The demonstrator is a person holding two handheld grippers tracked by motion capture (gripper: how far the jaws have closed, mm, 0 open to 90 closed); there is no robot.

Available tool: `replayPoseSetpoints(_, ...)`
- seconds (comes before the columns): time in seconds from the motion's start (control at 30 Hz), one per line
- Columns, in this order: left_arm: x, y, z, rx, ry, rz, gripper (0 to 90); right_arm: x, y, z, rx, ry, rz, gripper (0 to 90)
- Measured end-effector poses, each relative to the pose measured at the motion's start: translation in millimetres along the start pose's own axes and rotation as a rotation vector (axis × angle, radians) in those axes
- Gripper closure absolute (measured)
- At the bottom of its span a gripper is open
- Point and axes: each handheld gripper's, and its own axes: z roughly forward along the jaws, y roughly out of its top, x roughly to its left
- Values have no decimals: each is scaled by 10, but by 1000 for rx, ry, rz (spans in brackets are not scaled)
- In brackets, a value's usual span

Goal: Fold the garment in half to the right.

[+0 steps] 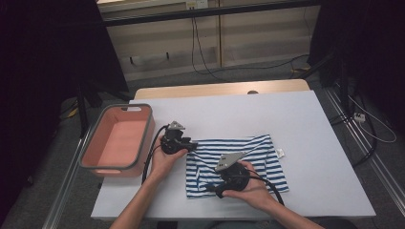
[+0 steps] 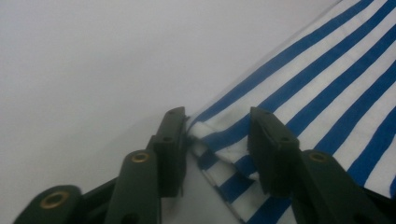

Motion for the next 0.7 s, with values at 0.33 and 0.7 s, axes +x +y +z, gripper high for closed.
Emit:
replayPoseSetpoints(0.33, -59, -3, -16, 27, -17, -4, 759, 12, -21, 61, 36, -10, 2, 270)
replayPoseSetpoints(0.7, -8, 10, -106, -36, -43, -79, 862, 60, 5, 70, 69, -42, -42, 264)
